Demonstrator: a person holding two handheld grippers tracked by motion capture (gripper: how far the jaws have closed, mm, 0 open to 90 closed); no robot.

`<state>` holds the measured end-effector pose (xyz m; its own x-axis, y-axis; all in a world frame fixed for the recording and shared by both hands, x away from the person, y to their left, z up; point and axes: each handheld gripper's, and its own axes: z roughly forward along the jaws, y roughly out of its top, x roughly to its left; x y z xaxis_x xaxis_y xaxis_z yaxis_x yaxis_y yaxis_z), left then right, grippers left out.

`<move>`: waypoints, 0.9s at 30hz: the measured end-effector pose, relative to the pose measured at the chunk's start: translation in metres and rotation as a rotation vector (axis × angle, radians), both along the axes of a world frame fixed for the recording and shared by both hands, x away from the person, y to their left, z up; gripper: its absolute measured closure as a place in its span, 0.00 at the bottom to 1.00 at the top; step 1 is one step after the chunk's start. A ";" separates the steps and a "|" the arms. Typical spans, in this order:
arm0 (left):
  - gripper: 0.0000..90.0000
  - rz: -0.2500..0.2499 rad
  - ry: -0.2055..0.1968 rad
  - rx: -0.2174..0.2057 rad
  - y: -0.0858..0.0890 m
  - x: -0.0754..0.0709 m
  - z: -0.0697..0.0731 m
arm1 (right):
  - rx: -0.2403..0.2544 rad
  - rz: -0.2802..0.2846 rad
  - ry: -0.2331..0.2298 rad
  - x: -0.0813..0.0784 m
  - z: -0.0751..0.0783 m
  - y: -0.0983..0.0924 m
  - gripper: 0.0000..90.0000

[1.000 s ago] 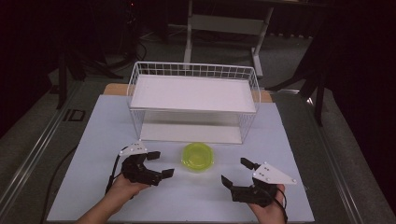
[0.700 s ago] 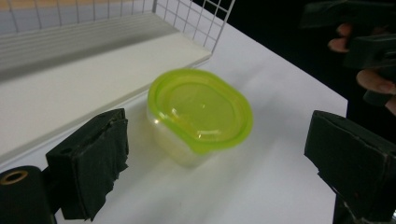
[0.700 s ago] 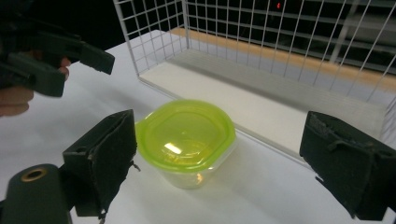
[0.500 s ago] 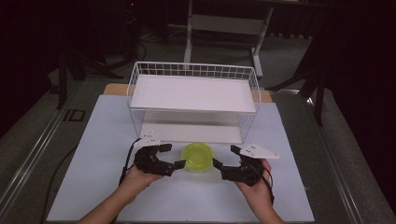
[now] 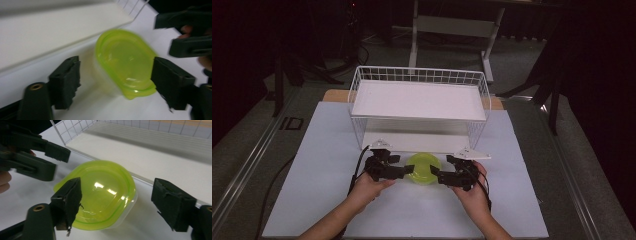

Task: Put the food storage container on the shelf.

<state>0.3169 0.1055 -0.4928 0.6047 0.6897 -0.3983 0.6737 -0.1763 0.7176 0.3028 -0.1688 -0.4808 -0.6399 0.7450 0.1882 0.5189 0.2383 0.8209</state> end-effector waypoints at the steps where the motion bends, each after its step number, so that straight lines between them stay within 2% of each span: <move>1: 0.32 0.005 0.010 0.003 0.000 0.001 -0.002 | 0.001 0.001 0.009 0.001 -0.001 0.000 0.31; 3: 0.38 0.014 0.016 0.001 0.000 0.001 -0.005 | 0.000 0.004 0.022 0.004 -0.003 0.001 0.32; 5: 0.43 0.014 0.038 -0.009 -0.001 0.003 -0.007 | -0.009 -0.004 0.030 0.005 -0.004 0.002 0.34; 8: 0.52 0.007 0.049 0.013 -0.004 0.003 -0.009 | -0.015 -0.018 0.060 0.007 -0.008 0.001 0.36; 13: 0.59 -0.028 0.060 0.017 -0.006 0.002 -0.012 | -0.019 -0.022 0.097 0.007 -0.013 0.000 0.40; 16: 0.63 -0.042 0.081 -0.011 -0.006 0.001 -0.014 | -0.020 -0.008 0.125 0.008 -0.016 -0.001 0.47; 20: 0.69 -0.046 0.067 -0.003 -0.006 -0.002 -0.012 | 0.014 0.003 0.152 0.007 -0.016 -0.004 0.61; 22: 0.73 -0.046 0.041 0.020 -0.007 -0.006 -0.010 | 0.015 0.004 0.148 0.005 -0.014 -0.006 0.71; 27: 0.77 -0.058 0.036 0.019 -0.009 -0.015 -0.010 | -0.003 0.011 0.137 -0.002 -0.012 -0.006 0.76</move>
